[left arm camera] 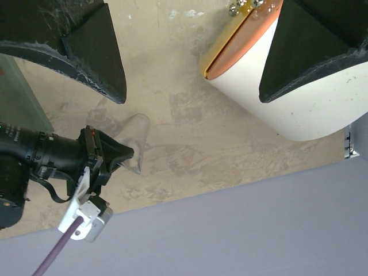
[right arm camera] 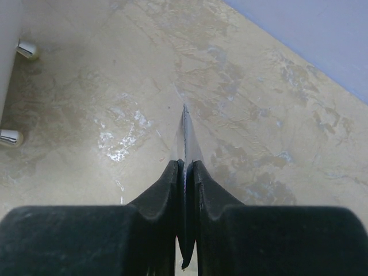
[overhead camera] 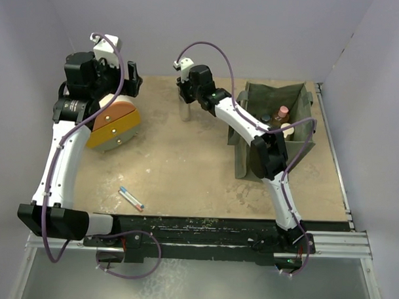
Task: Place the personal care products into the canvas bag
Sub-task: Pick up the care product from the center of the board.
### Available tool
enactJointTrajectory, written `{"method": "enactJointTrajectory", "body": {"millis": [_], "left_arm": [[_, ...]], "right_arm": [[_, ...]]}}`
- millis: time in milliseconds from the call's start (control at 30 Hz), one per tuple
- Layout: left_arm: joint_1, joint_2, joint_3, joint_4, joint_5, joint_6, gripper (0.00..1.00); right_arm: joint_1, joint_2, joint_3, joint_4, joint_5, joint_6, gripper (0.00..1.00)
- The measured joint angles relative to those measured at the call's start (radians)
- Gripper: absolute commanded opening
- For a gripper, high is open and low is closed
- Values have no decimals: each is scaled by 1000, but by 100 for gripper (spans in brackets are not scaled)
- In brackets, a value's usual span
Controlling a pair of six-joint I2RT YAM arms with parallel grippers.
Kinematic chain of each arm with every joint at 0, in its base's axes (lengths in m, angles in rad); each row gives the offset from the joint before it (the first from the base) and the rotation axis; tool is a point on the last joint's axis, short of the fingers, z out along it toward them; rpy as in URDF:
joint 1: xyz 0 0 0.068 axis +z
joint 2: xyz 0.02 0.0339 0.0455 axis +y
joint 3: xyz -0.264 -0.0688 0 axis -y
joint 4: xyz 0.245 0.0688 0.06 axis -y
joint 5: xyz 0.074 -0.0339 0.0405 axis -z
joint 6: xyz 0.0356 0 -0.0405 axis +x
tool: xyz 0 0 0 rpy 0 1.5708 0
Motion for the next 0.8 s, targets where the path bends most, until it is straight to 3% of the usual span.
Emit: {"method": "enactJointTrajectory", "body": {"millis": [267, 800], "left_arm": [[0, -68, -43, 1, 72, 5, 99], [0, -120, -38, -51, 229, 47, 99]], "right_arm": [[0, -51, -7, -79, -54, -7, 0], [4, -552, -79, -179, -198, -46, 0]]}}
